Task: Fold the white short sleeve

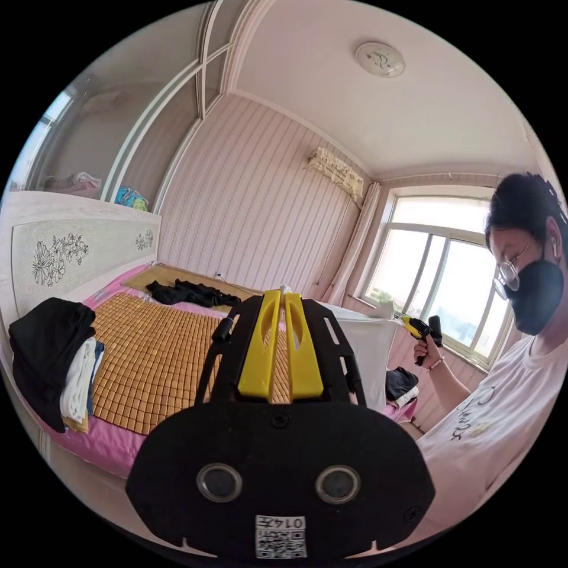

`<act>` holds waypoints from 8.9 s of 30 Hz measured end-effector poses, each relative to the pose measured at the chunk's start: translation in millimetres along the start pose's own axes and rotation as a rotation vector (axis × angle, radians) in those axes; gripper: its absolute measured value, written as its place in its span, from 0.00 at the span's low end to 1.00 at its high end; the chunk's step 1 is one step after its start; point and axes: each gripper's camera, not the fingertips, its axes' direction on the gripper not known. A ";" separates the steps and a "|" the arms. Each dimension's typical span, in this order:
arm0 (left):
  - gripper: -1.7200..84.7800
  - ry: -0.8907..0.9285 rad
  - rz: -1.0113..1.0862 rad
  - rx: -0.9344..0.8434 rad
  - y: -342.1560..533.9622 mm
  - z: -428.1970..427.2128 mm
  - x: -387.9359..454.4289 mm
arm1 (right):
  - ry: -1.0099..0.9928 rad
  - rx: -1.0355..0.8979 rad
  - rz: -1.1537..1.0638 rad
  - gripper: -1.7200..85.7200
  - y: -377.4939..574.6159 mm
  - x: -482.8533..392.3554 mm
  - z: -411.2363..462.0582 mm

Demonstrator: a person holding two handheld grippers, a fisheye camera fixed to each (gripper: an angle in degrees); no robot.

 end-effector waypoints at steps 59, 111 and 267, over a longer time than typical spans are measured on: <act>0.01 -0.142 0.025 -0.486 -69.7 339.9 -71.2 | 0.416 -0.137 0.071 0.03 -89.2 110.2 113.3; 0.01 0.052 0.427 -1.026 139.7 784.5 -69.5 | 0.543 -0.488 0.514 0.05 87.4 338.2 268.0; 0.10 -0.023 0.146 -0.807 184.4 624.6 -320.7 | 0.322 -0.673 0.211 0.10 -193.9 280.2 711.0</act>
